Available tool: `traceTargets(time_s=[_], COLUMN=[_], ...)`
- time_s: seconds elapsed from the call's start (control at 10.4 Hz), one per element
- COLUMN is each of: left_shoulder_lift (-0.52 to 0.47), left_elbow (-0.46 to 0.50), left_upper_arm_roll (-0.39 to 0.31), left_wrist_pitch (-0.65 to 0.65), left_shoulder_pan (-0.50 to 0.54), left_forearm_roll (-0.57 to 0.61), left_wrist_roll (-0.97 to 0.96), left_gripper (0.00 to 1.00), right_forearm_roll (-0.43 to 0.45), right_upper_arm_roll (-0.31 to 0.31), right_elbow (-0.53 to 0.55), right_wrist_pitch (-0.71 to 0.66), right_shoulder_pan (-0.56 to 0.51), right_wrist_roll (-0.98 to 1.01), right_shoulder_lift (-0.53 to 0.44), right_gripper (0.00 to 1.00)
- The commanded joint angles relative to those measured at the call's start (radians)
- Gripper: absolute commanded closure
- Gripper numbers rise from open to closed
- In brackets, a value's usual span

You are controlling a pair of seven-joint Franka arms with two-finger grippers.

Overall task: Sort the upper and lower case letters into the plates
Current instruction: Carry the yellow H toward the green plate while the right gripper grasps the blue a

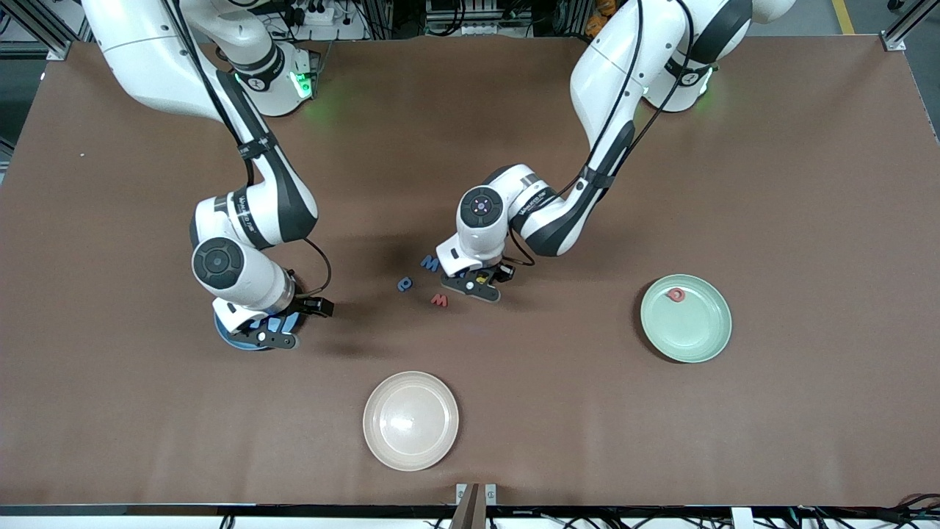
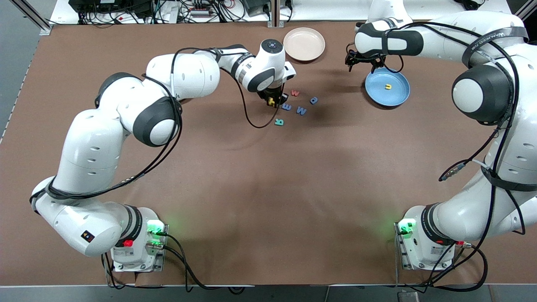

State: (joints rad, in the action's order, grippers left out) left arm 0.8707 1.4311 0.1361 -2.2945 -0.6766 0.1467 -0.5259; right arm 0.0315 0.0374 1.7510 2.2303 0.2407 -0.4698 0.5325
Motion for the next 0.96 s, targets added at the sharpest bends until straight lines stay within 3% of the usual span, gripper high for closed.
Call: traceTargets(time_s=[0.0, 0.48, 0.86], left_shoulder_lift=[0.008, -0.05, -0.146], left_elbow=[-0.006, -0.006, 0.0], left_upper_arm_roll=[-0.013, -0.004, 0.0], left_wrist_pitch=[-0.002, 0.096, 0.24], left_shoulder_pan=[-0.003, 0.106, 0.26], left_forearm_roll=[0.016, -0.042, -0.061], left_wrist_roll=[-0.049, -0.046, 0.03], left_gripper=[0.87, 0.91, 0.94], right_forearm_roll=[-0.033, -0.045, -0.035], right_upper_arm_roll=[0.004, 0.004, 0.002], right_elbow=[-0.007, -0.008, -0.008], right_wrist_pitch=[0.002, 0.011, 0.167], right_shoulder_pan=[0.023, 0.15, 0.262], right_wrist_roll=[-0.058, -0.303, -0.527], right_shoulder_lift=[0.001, 0.024, 0.115], right_gripper=[0.0, 0.0, 0.0])
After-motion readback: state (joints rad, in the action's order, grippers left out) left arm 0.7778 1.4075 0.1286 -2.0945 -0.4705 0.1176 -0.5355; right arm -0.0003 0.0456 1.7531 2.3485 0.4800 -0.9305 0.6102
